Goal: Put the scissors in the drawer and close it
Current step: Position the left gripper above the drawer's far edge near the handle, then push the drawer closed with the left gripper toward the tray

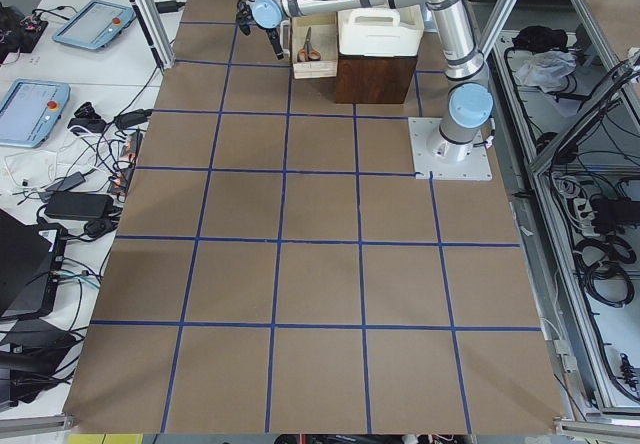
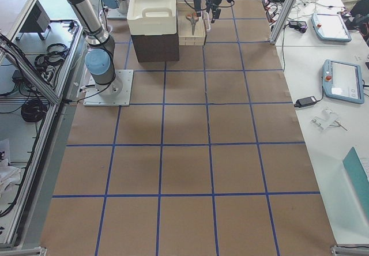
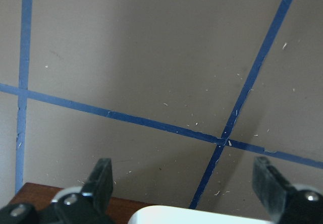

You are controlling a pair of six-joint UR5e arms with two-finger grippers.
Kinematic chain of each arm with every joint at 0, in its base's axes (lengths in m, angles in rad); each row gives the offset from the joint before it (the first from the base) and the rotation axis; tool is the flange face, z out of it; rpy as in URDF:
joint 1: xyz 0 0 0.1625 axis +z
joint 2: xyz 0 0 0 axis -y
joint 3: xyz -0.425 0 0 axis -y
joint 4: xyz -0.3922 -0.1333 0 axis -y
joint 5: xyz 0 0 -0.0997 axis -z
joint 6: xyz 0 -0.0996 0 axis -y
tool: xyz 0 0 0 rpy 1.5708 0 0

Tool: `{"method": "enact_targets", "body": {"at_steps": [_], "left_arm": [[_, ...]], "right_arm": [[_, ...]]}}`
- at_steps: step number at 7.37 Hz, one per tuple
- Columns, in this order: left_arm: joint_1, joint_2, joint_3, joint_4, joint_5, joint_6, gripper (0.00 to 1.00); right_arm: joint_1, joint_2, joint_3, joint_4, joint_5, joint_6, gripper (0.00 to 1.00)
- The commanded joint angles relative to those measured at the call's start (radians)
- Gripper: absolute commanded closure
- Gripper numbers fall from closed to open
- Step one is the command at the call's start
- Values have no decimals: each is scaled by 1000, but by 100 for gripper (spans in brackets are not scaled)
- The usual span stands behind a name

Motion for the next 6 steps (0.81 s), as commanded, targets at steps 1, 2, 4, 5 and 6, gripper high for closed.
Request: {"method": "enact_targets", "body": {"at_steps": [1,2,4,5,6], "left_arm": [[-3,10,-1,-43,-2,-5,0],[-3,10,-1,-55,2,-5,0],[-3,13,0,-78,2,-8,0],[-3,13,0,-98,2,-8,0],[-3,16,-1,-112,2,-11,0]], "right_arm": [[0,-1,0,1,0,0,0],[0,-1,0,1,2,0,0],[0,-2,0,1,-1,0,0],[1,1,0,1,0,-2,0],[1,-1,0,7,0,0,0]]}}
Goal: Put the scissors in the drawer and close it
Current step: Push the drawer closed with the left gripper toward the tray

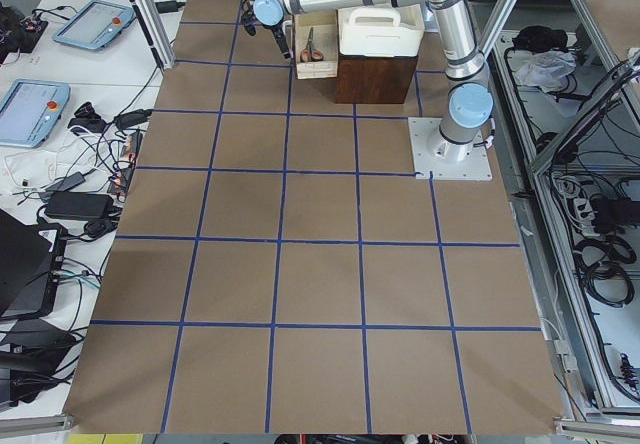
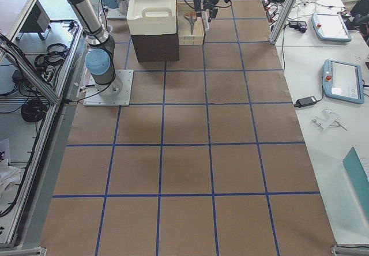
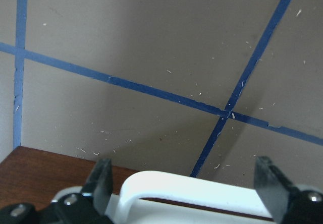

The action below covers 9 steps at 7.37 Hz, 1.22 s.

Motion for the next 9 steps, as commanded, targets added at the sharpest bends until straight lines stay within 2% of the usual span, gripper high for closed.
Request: {"method": "enact_targets", "body": {"at_steps": [1,9], "left_arm": [[0,2,-1,-29,0,-3,0],[-2,33,-4,-154,-6,-3,0]], "right_arm": [[1,-3,0,5,16,-2,0],[4,-5,0,25,0,-1,0]]}}
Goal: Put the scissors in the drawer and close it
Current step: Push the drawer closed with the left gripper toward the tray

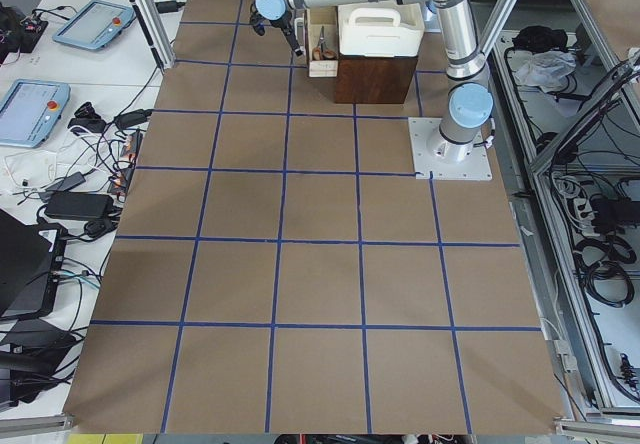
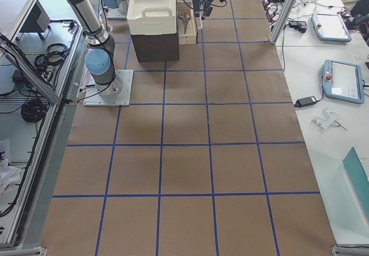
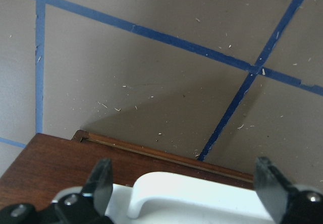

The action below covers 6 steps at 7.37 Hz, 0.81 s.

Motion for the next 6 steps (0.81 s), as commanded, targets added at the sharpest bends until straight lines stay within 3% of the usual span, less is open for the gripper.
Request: {"method": "enact_targets", "body": {"at_steps": [1,6], "left_arm": [[0,3,-7,-15,1,0,0],[-3,11,-13,-104,1,0,0]], "right_arm": [[1,-6,0,9,0,1,0],[-1,3,0,2,0,1,0]]}}
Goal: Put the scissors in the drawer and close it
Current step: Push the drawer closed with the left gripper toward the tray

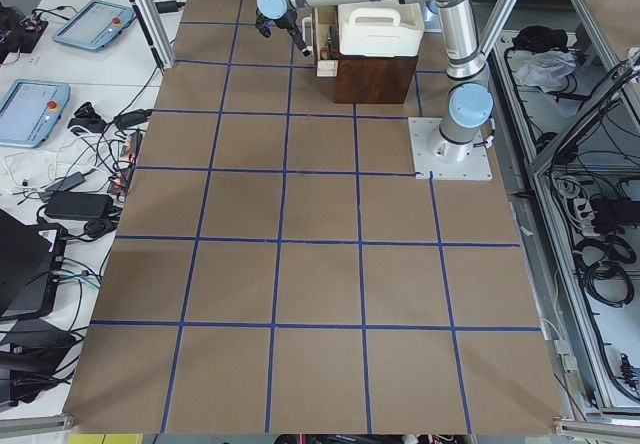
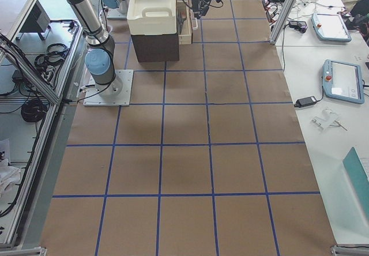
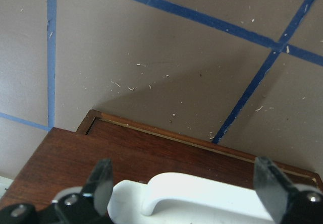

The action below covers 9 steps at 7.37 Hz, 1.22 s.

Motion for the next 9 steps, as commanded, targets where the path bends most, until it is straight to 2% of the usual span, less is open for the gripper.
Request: {"method": "enact_targets", "body": {"at_steps": [1,3,9], "left_arm": [[-16,0,-3,-25,1,0,0],[-30,12,-3,-99,4,0,0],[-41,20,-6,-157,3,0,0]], "right_arm": [[-3,4,-2,-10,1,0,0],[-18,2,-5,-11,-1,0,0],[-43,-1,-2,-2,2,0,0]]}}
